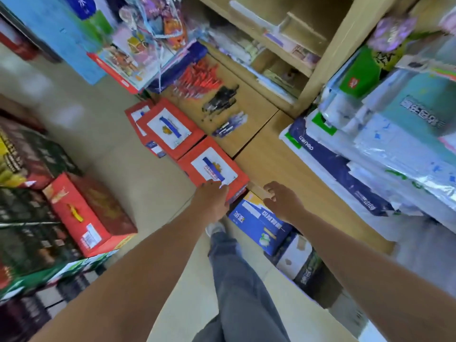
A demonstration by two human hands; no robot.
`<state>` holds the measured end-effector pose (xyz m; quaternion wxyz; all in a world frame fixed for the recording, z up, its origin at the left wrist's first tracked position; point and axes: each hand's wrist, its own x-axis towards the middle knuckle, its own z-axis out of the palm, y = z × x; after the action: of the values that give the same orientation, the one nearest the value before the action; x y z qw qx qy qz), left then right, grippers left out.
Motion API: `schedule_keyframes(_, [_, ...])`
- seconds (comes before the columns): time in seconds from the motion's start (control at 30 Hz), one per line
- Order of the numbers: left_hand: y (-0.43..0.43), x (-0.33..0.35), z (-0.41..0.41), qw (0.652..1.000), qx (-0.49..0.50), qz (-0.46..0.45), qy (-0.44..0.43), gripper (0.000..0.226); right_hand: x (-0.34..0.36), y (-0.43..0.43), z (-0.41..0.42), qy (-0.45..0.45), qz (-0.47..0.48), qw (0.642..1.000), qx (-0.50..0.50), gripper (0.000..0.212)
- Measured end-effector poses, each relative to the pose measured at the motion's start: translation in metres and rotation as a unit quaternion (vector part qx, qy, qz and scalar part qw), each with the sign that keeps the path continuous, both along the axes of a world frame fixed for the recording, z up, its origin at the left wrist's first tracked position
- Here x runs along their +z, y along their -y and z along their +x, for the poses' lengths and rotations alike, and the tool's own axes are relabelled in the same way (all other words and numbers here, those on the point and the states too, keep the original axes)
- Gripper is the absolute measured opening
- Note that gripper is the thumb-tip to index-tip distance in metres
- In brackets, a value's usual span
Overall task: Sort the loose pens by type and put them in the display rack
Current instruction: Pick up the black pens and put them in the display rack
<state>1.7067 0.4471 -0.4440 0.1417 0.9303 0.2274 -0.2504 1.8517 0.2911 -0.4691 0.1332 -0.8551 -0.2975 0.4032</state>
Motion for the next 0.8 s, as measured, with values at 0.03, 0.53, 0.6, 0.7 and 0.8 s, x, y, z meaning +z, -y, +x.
schedule_keyframes(0.03, [-0.019, -0.007, 0.003, 1.000, 0.002, -0.001, -0.005, 0.046, -0.006, -0.019, 0.005, 0.001, -0.002, 1.000, 0.005, 0.040])
schedule_keyframes(0.53, [-0.216, -0.121, 0.069, 0.995, -0.032, -0.045, -0.086, 0.062, -0.123, -0.208, 0.054, -0.035, -0.060, 0.998, -0.011, 0.052])
schedule_keyframes(0.6, [-0.232, -0.139, 0.076, 0.993, -0.045, -0.054, -0.099, 0.063, -0.140, -0.217, 0.058, -0.035, -0.068, 0.997, -0.031, 0.053])
schedule_keyframes(0.7, [-0.252, -0.154, 0.089, 0.993, -0.071, -0.044, -0.083, 0.053, -0.157, -0.231, 0.065, -0.038, -0.083, 0.993, -0.079, 0.053])
schedule_keyframes(0.8, [-0.273, -0.158, 0.106, 0.994, -0.090, -0.038, -0.038, 0.039, -0.166, -0.245, 0.072, -0.034, -0.082, 0.983, -0.158, 0.047])
